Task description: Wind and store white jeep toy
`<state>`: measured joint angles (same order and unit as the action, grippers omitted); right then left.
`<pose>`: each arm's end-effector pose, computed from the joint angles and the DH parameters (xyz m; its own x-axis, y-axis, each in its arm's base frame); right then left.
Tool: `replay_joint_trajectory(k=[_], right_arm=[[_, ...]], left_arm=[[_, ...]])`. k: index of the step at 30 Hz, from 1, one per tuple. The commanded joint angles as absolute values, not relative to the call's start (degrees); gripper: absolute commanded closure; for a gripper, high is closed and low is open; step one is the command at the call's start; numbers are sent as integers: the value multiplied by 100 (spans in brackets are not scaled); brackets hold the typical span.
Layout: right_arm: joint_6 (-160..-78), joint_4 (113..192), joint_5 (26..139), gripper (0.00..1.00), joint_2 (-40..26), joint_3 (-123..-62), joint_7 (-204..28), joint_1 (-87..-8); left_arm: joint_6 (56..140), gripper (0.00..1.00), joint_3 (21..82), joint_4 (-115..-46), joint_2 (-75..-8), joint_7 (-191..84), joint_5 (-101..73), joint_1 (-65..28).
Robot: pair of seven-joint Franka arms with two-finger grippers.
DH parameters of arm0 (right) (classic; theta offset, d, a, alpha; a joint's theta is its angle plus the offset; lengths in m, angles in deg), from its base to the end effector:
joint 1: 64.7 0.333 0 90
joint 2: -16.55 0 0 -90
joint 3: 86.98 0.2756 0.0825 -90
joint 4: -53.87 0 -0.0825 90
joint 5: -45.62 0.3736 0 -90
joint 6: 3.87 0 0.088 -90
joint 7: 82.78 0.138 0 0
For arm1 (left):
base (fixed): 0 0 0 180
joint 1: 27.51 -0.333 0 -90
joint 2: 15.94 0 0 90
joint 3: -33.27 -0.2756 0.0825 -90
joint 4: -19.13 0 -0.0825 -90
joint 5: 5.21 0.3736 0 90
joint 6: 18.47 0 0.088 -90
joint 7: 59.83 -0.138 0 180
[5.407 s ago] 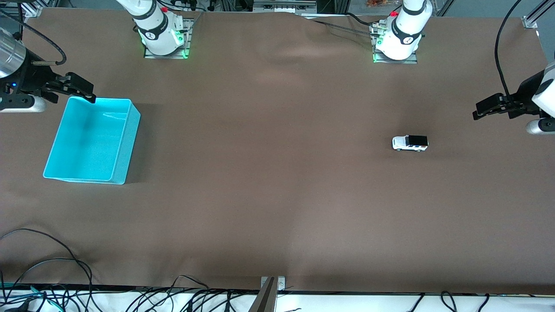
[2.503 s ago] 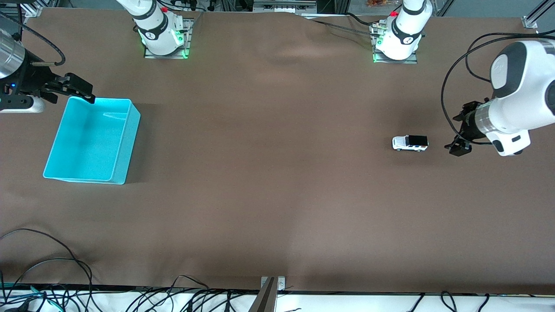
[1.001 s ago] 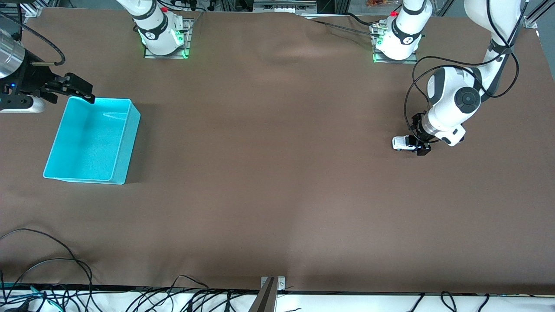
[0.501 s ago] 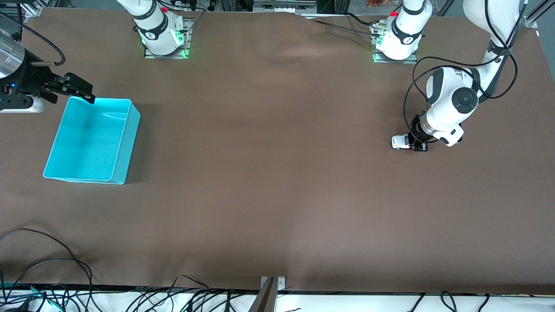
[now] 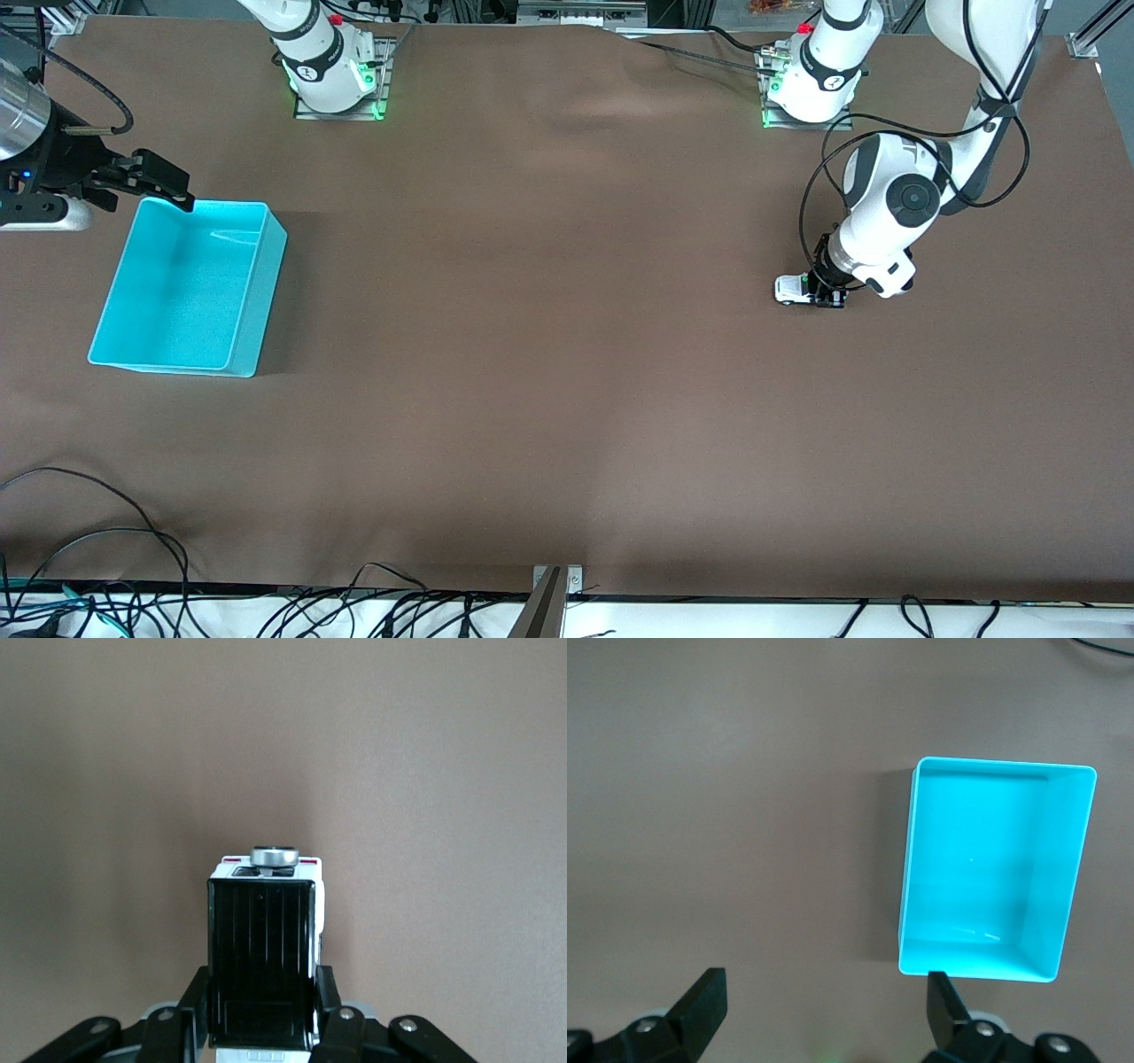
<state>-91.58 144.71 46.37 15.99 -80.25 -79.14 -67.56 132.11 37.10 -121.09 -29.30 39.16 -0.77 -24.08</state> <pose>0.5383 0.0380 0.5378 0.9979 0.0045 -0.0651 0.0038 -0.9999 -0.0101 0.4607 -0.0615 0.1420 0.0375 0.9989 0.0270 0.9982 -0.0362 -0.0483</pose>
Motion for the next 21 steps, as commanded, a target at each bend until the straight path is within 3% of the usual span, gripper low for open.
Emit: replay_joint_trajectory(k=[1, 21], right_arm=[[-9132, 14378, 4641, 0, 1585, -7995, -7874, -6786], [-9132, 14378, 4641, 0, 1585, -7995, -7882, -6786]], left_arm=[[13270, 97, 3713, -12114, -3008, 4265, 384, -2416], [13692, 98, 3652, -12105, -3422, 4274, 718, -2768]])
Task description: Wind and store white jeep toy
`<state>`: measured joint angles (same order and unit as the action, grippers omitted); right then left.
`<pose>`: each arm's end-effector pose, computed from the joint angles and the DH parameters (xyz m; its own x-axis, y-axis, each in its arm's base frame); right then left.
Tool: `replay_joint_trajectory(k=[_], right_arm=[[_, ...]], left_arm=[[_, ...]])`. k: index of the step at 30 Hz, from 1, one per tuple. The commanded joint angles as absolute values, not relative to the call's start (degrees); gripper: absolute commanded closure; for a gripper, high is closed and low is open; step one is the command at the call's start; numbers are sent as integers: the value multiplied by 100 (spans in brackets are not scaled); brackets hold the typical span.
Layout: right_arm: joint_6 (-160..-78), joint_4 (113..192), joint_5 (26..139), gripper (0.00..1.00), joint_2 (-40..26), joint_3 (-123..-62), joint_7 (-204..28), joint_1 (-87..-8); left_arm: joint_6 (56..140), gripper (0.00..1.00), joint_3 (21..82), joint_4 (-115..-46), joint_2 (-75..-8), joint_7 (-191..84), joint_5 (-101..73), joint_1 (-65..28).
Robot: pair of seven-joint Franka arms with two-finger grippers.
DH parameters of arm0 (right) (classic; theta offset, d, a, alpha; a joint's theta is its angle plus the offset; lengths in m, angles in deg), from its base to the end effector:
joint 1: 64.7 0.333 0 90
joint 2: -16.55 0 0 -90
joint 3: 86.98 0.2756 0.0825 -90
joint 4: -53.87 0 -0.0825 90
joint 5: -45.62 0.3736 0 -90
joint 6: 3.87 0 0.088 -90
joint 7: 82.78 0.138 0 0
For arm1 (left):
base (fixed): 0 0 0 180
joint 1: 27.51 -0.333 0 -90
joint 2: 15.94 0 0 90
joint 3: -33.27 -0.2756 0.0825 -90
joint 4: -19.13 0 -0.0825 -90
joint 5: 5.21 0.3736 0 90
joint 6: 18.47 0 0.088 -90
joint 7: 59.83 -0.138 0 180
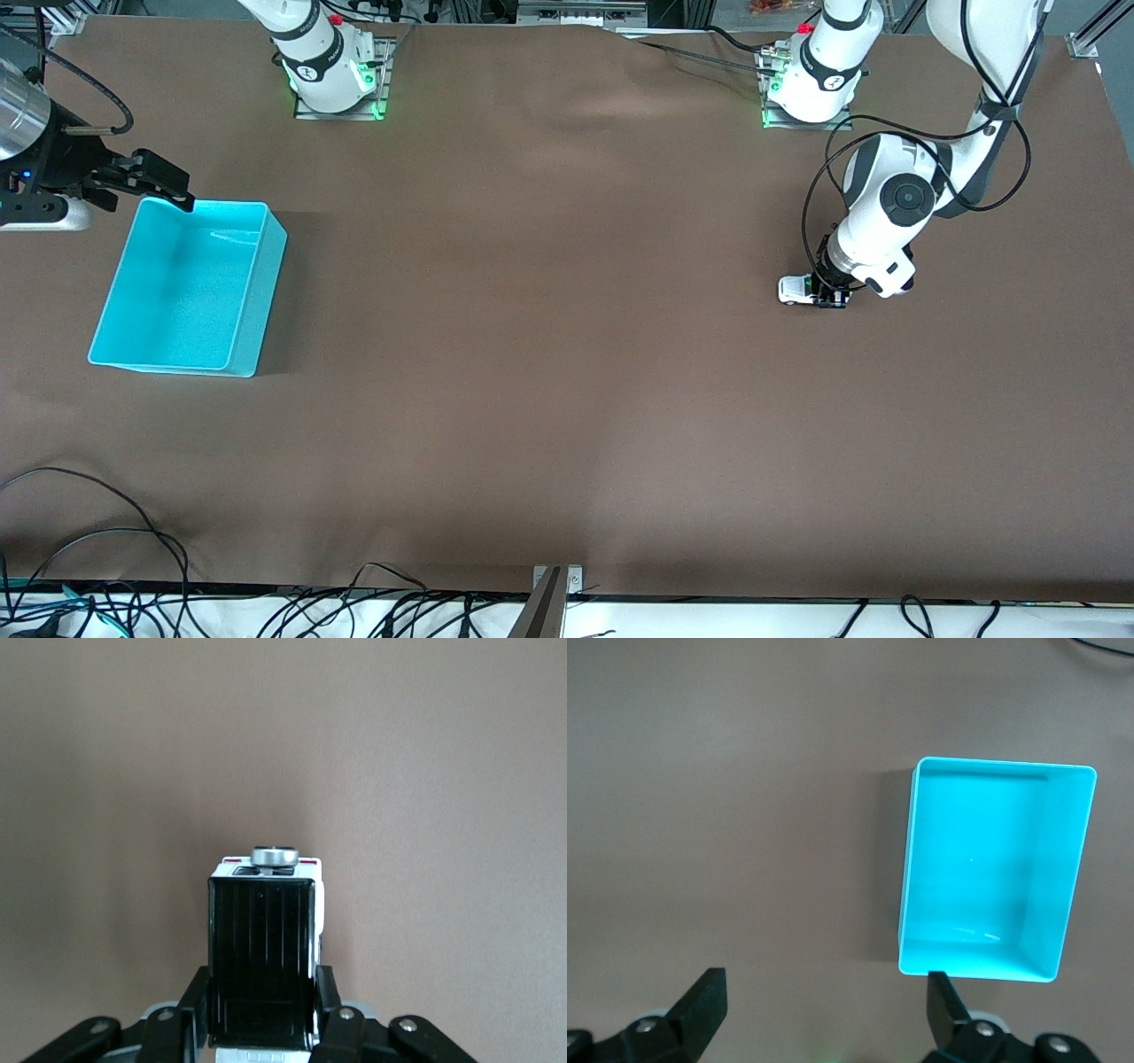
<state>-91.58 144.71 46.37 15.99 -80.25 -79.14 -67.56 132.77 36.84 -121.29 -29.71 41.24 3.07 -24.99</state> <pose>0.5383 0.0380 0.5378 0.9979 0.0045 -0.0651 0.0038 -0.9999 -0.0101 0.4604 -0.0527 0.1385 0.0413 0.9975 0.0574 0.9983 -0.0389 -0.0429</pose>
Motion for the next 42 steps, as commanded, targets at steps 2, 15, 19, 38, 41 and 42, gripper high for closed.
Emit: replay_joint_trajectory(k=[2, 15, 19, 38, 41, 42], right_arm=[[-9132, 14378, 4641, 0, 1585, -7995, -7874, -6786], [-9132, 14378, 4641, 0, 1585, -7995, -7873, -6786], [-9132, 14378, 4641, 0, 1585, -7995, -7873, -6786], [-9132, 14378, 4641, 0, 1585, -7995, -7873, -6786], [-9132, 14378, 4641, 0, 1585, -7995, -7873, -6786], [-9132, 14378, 4641, 0, 1585, -7995, -7873, -6786]], left_arm=[[13692, 98, 3661, -12105, -3422, 4274, 867, -2856], [13736, 98, 3670, -12079, -3527, 4257, 1606, -3462], [13771, 98, 3661, -12070, -3571, 4239, 1720, -3603], [13982, 96, 3669, -11973, -3835, 4186, 2397, -4288], [13982, 96, 3661, -11956, -3852, 4186, 2502, -4350], [13982, 96, 3661, -11956, -3852, 4186, 2555, -4368]])
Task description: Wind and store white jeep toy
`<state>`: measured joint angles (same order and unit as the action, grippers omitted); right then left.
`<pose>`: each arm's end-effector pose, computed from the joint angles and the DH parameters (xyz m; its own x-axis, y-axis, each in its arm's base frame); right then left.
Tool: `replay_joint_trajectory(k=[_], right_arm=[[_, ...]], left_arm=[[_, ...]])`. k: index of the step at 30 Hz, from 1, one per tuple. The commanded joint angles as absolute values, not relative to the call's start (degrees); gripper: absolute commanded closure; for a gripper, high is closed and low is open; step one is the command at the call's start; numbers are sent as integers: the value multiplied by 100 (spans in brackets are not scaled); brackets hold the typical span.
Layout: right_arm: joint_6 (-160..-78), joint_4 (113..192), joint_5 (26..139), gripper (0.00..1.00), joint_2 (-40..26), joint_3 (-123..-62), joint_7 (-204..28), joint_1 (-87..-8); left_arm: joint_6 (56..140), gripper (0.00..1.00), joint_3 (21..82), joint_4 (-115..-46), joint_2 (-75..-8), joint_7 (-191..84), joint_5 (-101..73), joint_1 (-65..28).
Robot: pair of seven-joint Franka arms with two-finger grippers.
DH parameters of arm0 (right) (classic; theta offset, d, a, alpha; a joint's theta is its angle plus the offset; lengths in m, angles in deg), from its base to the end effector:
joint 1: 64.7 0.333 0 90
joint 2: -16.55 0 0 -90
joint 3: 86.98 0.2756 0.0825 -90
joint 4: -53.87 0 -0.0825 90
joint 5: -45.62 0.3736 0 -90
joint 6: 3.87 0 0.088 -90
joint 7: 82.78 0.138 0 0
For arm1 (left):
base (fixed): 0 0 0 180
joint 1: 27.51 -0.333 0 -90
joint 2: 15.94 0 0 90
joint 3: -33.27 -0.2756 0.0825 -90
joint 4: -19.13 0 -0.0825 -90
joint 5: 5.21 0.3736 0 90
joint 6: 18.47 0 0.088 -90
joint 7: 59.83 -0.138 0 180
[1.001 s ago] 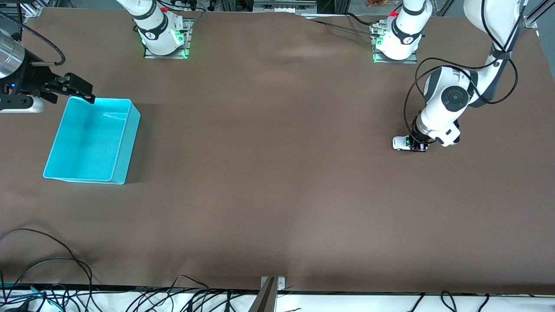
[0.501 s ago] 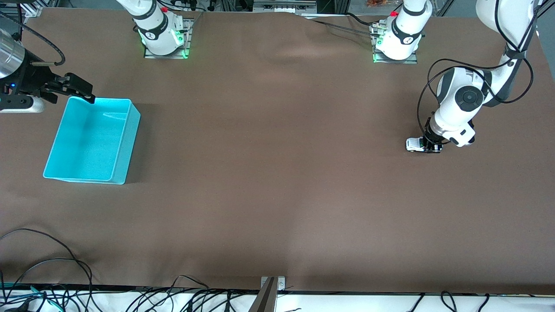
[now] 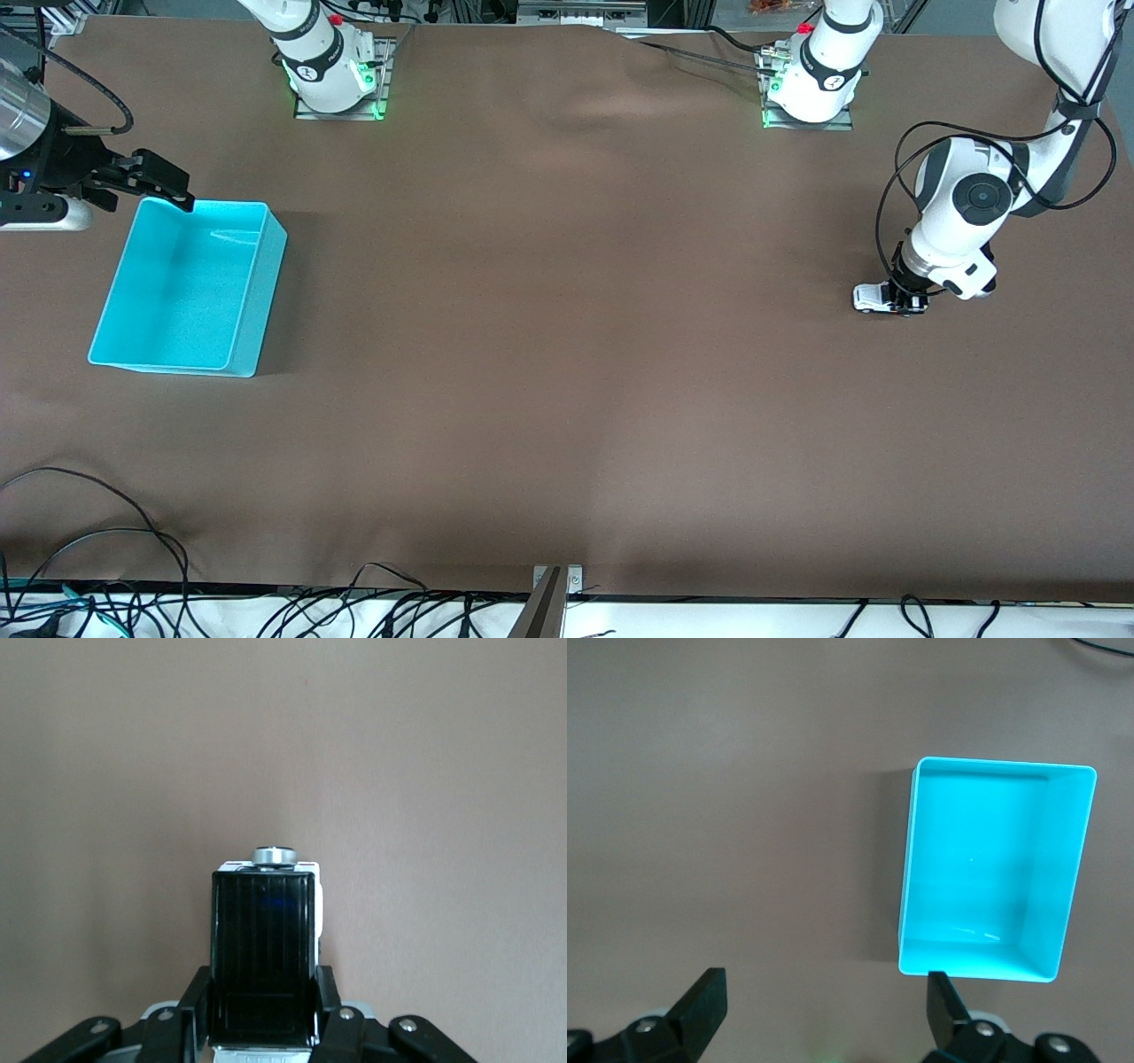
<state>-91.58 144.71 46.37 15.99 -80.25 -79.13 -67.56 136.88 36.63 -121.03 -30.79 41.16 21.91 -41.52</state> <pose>0.5383 0.0380 0.5378 0.9979 0.0043 -0.0651 0.0036 -0.9999 -0.0101 0.4639 0.0748 0.1363 0.0496 0.9821 0.1817 0.9987 -0.0514 0.0051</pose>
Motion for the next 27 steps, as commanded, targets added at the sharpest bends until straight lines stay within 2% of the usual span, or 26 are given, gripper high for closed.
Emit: replay_joint_trajectory(k=[1, 5, 12, 15, 16, 17, 18, 19, 27], right_arm=[[-9132, 14378, 4641, 0, 1585, -7995, -7873, -6786], [-9132, 14378, 4641, 0, 1585, -7995, -7873, -6786], [-9132, 14378, 4641, 0, 1585, -7995, -7873, -6786], [-9132, 14378, 4641, 0, 1585, -7995, -7873, -6786], [-9132, 14378, 4641, 0, 1585, -7995, -7873, -6786], [-9132, 14378, 4641, 0, 1585, -7995, -7873, -6786], [-9132, 14378, 4641, 0, 1585, -7995, -7873, -6786], [-9132, 14378, 4641, 0, 1585, -7995, -7873, -6786], [-9132, 14378, 4641, 0, 1585, -7995, -7873, -6786]], left_arm=[[13982, 96, 3661, -11947, -3852, 4186, 2607, -4420], [13982, 96, 3669, -11938, -3870, 4186, 2897, -4648], [13982, 90, 3670, -11806, -4037, 4186, 3091, -4789], [13982, 74, 3669, -11736, -4037, 4186, 3100, -4842], [13982, 61, 3670, -11727, -4037, 4178, 3100, -4851], [13982, 40, 3670, -11718, -4037, 4178, 3100, -4860], [13982, 15, 3661, -11718, -4037, 4169, 3100, -4869], [13973, 0, 3669, -11710, -4028, 4177, 3100, -4869], [13903, 0, 3661, -11525, -3897, 4213, 3082, -4895]])
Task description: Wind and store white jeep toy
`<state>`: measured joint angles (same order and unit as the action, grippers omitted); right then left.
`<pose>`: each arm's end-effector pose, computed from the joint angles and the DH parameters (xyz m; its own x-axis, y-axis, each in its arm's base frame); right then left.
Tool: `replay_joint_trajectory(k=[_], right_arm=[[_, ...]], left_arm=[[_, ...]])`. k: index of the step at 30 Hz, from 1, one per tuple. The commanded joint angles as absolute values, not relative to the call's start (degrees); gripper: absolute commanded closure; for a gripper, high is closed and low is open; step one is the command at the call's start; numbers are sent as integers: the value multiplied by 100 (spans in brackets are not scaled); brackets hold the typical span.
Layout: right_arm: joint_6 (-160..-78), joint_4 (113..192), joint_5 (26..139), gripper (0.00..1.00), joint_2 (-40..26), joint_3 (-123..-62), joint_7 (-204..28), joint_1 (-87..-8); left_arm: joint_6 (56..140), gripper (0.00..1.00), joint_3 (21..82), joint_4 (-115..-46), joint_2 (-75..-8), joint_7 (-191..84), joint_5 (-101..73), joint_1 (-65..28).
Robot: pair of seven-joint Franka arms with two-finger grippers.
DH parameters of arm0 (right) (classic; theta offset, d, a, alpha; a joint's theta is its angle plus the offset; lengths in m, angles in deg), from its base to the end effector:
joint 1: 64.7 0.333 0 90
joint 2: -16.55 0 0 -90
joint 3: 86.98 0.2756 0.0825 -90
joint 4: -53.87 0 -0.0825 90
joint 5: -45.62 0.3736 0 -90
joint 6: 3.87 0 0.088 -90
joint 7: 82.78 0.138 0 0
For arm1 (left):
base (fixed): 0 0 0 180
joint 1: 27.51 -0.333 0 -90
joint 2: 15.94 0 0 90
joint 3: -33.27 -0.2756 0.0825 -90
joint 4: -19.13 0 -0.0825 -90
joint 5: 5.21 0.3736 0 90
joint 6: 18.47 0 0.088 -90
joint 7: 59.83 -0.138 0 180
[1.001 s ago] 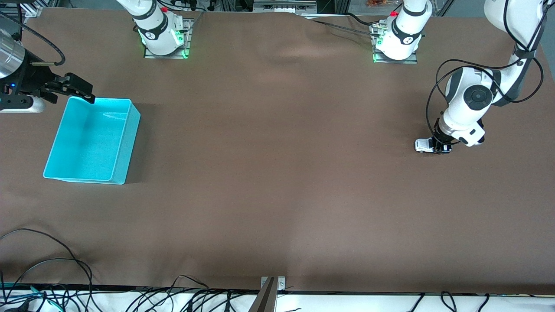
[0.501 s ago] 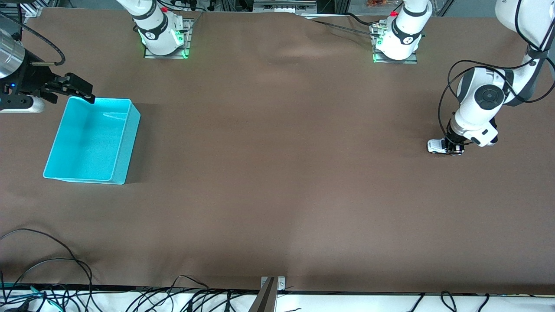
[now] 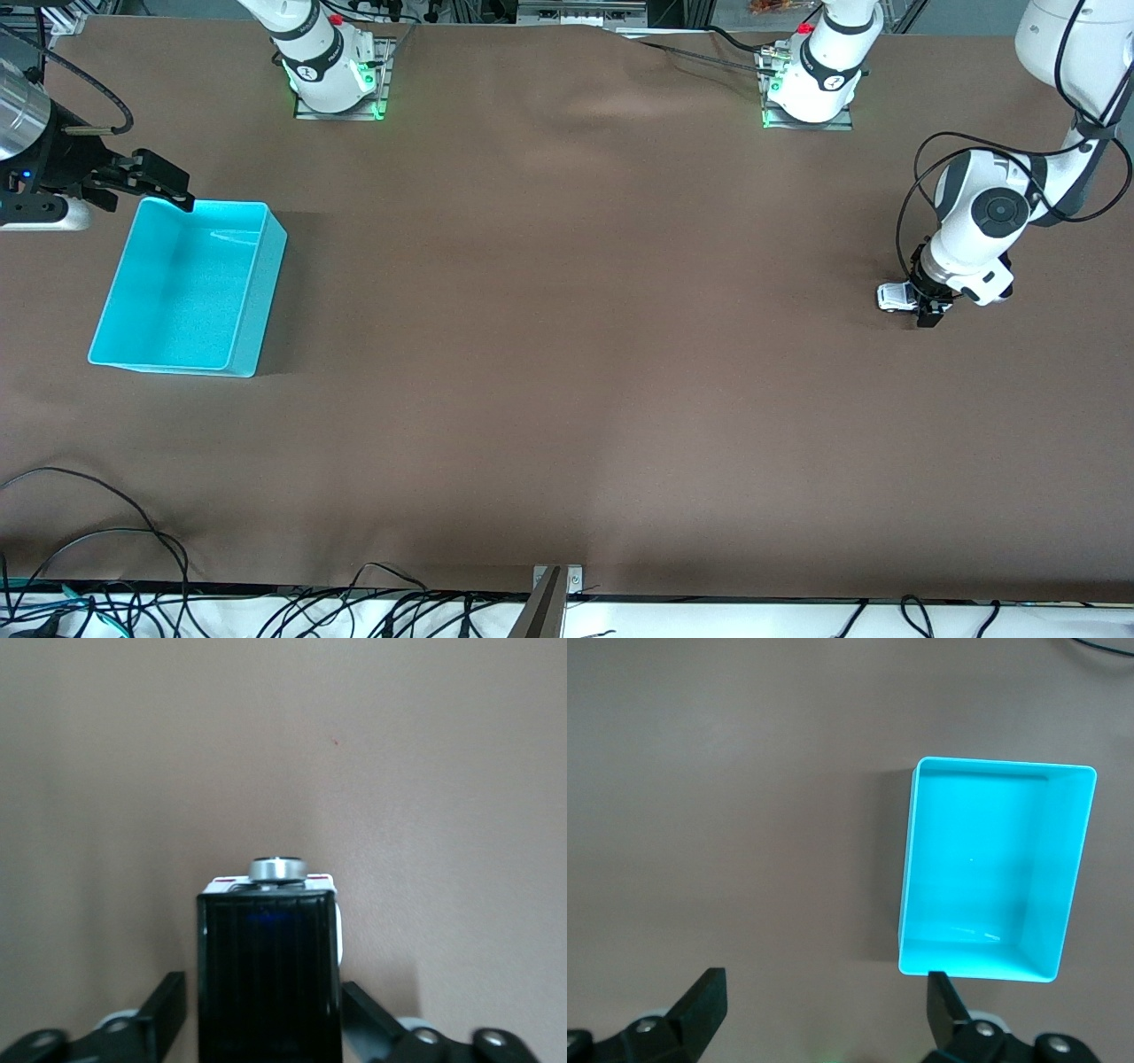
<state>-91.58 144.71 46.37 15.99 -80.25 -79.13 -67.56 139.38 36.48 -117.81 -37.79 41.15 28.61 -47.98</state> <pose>0.5383 0.0380 0.5378 0.9979 0.0043 -0.0651 0.0036 -0.9999 -0.0101 0.4570 0.1217 0.0991 0.0547 0.9797 0.1927 0.9984 -0.0507 -0.0256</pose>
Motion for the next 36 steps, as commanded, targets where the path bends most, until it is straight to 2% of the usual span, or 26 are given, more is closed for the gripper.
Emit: replay_joint_trajectory(k=[1, 5, 10, 21, 29, 36], right_arm=[[-9132, 14378, 4641, 0, 1585, -7995, -7873, -6786], [-9132, 14378, 4641, 0, 1585, -7995, -7873, -6786], [-9132, 14378, 4641, 0, 1585, -7995, -7873, -6786], [-9132, 14378, 4641, 0, 1585, -7995, -7873, -6786], [-9132, 14378, 4641, 0, 1585, -7995, -7873, -6786], [-9132, 14378, 4641, 0, 1585, -7995, -7873, -6786]], left_arm=[[13903, 0, 3661, -11525, -3861, 4213, 3082, -4930], [13754, 0, 3661, -11490, -3686, 4178, 3091, -5027], [12999, 0, 3783, -11174, -3528, 4081, 3082, -5001], [11883, 0, 4117, -10919, -2807, 2844, 2468, -5000], [10371, 0, 4223, -9909, -2499, 998, 1282, -5009], [9509, 0, 4241, -9056, -2481, 101, 894, -4992]])
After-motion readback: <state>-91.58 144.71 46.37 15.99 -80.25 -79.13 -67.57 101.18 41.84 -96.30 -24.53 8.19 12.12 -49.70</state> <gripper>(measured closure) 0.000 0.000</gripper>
